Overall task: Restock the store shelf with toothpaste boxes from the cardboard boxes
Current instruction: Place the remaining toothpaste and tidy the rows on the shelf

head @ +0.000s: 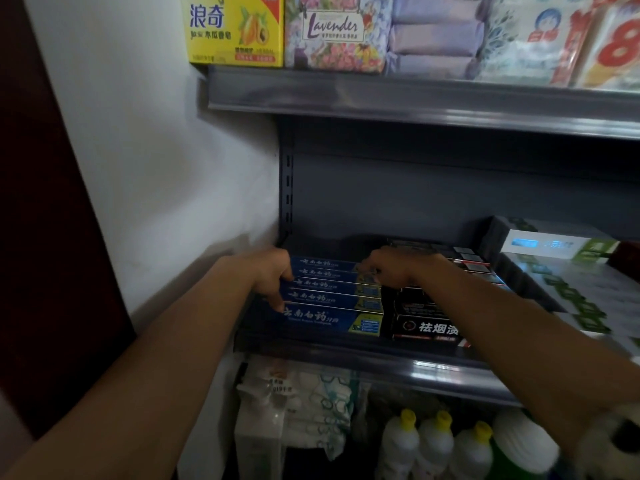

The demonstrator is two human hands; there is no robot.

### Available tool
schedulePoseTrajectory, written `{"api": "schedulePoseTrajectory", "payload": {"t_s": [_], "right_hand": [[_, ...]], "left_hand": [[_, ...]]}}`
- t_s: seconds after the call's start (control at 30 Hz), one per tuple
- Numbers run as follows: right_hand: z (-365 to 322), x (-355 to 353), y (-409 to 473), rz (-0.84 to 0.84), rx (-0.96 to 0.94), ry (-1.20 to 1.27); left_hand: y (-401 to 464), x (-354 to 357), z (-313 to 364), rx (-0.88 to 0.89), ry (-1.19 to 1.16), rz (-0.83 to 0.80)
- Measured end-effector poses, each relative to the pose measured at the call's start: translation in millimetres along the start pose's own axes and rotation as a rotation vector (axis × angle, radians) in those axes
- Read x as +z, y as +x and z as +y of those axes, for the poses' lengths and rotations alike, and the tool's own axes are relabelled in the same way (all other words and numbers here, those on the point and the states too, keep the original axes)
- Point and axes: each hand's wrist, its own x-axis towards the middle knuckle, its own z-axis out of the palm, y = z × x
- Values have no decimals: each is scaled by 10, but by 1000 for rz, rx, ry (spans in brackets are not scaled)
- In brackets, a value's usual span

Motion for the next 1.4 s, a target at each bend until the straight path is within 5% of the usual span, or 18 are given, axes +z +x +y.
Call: {"api": "schedulePoseTrajectory", "payload": {"t_s": [0.33,0.57,1.4], "right_hand": [[-1,-2,-11,16,12,22],[86,-10,3,71,53,81],[9,65,17,182,87,104]], "left_hand": [[66,9,-86,10,-49,-15],[93,5,-183,-23,-321,42],[64,44,-204,-110,-277,30]]}}
